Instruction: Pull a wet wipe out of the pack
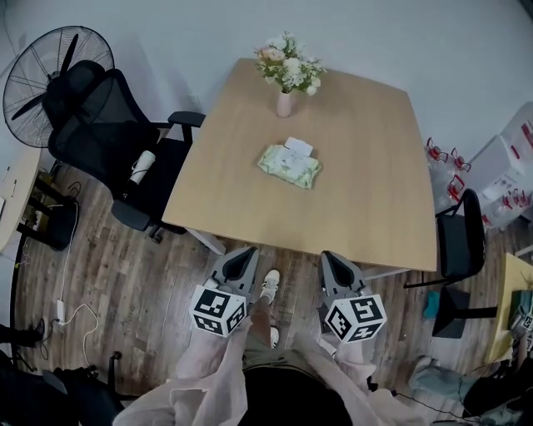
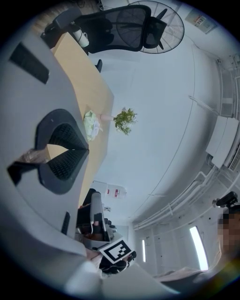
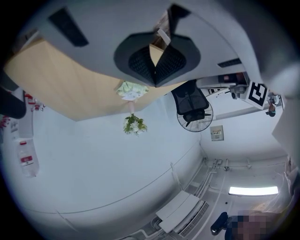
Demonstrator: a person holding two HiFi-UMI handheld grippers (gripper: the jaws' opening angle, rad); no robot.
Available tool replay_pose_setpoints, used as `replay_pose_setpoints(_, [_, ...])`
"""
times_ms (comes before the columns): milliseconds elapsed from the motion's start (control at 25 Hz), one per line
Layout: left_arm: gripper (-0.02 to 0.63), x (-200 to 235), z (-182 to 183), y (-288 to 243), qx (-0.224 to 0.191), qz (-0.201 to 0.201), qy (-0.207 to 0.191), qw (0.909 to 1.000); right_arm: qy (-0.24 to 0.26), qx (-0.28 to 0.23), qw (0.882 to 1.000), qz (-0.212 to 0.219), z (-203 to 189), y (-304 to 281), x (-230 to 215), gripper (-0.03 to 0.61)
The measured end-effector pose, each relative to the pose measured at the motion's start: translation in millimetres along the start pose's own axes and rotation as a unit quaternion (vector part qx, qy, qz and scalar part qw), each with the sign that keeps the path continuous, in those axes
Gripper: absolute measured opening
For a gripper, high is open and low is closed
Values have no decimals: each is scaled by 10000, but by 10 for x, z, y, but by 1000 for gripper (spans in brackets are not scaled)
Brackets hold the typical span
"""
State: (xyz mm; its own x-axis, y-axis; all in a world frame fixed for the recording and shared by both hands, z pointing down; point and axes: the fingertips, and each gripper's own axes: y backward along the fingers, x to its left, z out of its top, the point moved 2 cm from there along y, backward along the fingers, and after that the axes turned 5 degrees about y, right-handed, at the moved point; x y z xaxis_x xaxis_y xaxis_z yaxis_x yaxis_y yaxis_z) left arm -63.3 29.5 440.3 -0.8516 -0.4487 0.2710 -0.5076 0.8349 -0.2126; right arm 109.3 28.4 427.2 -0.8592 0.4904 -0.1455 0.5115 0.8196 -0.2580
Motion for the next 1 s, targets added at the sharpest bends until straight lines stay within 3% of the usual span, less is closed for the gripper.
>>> replay_pose_setpoints(1000, [11,641,542,-1206,168,-207,27,9996,-67,134,9998,90,499,-1265,-507,9])
